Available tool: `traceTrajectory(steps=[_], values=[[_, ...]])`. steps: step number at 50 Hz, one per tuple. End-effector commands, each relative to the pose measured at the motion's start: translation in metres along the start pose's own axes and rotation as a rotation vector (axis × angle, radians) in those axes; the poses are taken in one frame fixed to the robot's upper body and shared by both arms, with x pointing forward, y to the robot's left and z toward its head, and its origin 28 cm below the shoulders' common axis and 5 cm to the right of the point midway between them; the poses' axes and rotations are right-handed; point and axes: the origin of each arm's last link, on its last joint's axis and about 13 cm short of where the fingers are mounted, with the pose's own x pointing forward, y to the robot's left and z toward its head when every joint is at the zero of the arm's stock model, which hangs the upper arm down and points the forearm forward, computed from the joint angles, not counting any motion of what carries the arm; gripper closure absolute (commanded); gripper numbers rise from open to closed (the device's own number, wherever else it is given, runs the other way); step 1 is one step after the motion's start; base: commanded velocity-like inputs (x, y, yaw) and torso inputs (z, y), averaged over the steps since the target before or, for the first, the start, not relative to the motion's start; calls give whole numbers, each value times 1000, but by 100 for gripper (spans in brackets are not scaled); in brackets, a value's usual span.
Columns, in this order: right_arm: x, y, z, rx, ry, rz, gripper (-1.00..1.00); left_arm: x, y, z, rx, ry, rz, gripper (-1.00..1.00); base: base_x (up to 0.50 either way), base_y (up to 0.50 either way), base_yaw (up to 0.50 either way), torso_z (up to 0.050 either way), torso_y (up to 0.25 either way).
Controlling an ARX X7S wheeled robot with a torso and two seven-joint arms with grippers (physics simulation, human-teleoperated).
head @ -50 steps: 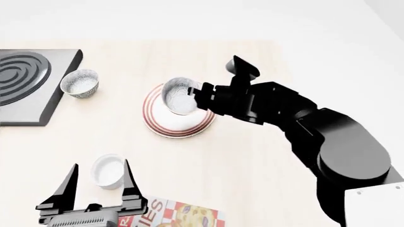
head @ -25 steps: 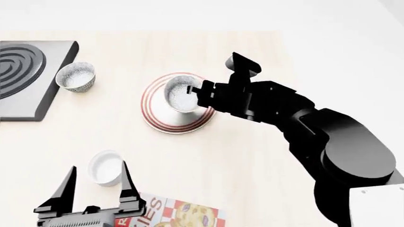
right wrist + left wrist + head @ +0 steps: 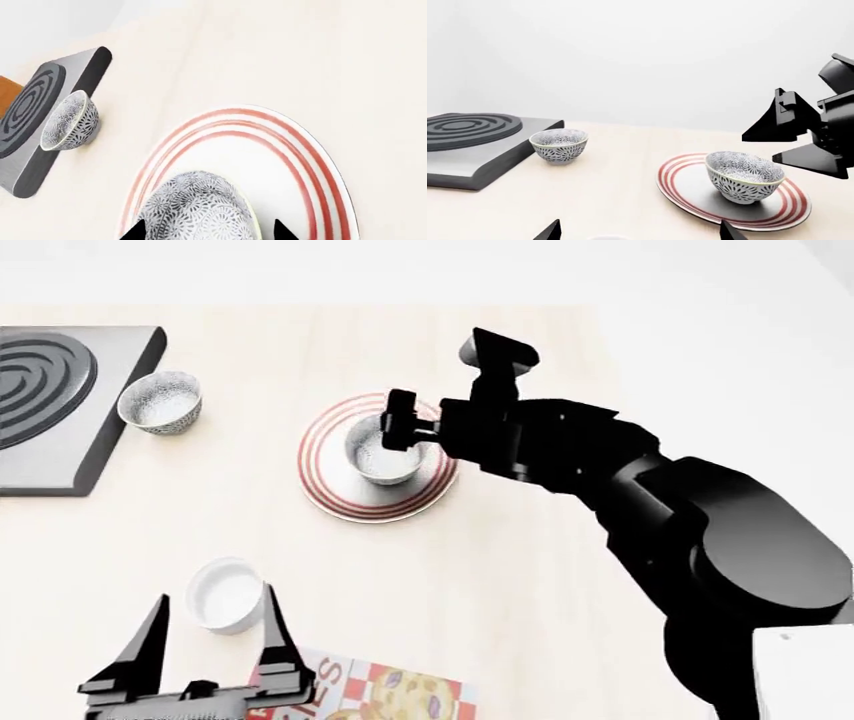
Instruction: Pick the akita bowl next to the cookies box and place it on the plate.
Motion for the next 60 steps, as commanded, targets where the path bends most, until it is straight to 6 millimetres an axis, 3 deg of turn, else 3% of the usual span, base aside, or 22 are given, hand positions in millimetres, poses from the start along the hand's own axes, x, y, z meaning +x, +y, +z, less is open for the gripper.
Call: traceTrajectory(steps=[1,7,9,10,12,17,18,25,33,39,51,54,60], values=[[-6,25,32,-134,-72,124,-100,7,-1,-2,17,-14,-13,-100,0,0,0,0,0],[-12,35,56,-267,-184,80,-100,11,-2,-3,24,-22,-21,-100,0,0,0,0,0],[-18,34,53,-322,-228,37,-100,12,-1,-3,26,-26,-21,-100,0,0,0,0,0],[-33,19,55,-364,-309,-78,-100,13,-1,-2,28,-29,-21,-100,0,0,0,0,0],[-47,34,36,-440,-318,-22,-100,14,-1,-2,31,-34,-21,-100,0,0,0,0,0],[-98,32,-1,-554,-441,-31,-100,18,-1,1,36,-54,-24,-100,0,0,0,0,0],[-114,28,-15,-586,-509,-63,-100,20,-1,3,36,-61,-23,-100,0,0,0,0,0],[-176,17,-67,-728,-787,-289,-100,34,3,20,-41,-111,9,-100,0,0,0,0,0],[-227,14,-111,-757,-1047,-467,-100,48,13,49,-181,-201,66,-100,0,0,0,0,0],[-247,19,-128,-874,-1209,-584,-100,47,21,65,-268,-293,73,-100,0,0,0,0,0],[-278,28,-145,-774,-1689,-670,-100,32,36,90,-278,-454,99,-100,0,0,0,0,0],[-287,26,-164,-789,-1581,-711,-100,31,36,92,-278,-463,95,-100,0,0,0,0,0],[-292,31,-167,-775,-1605,-730,-100,31,36,94,-287,-458,90,-100,0,0,0,0,0]])
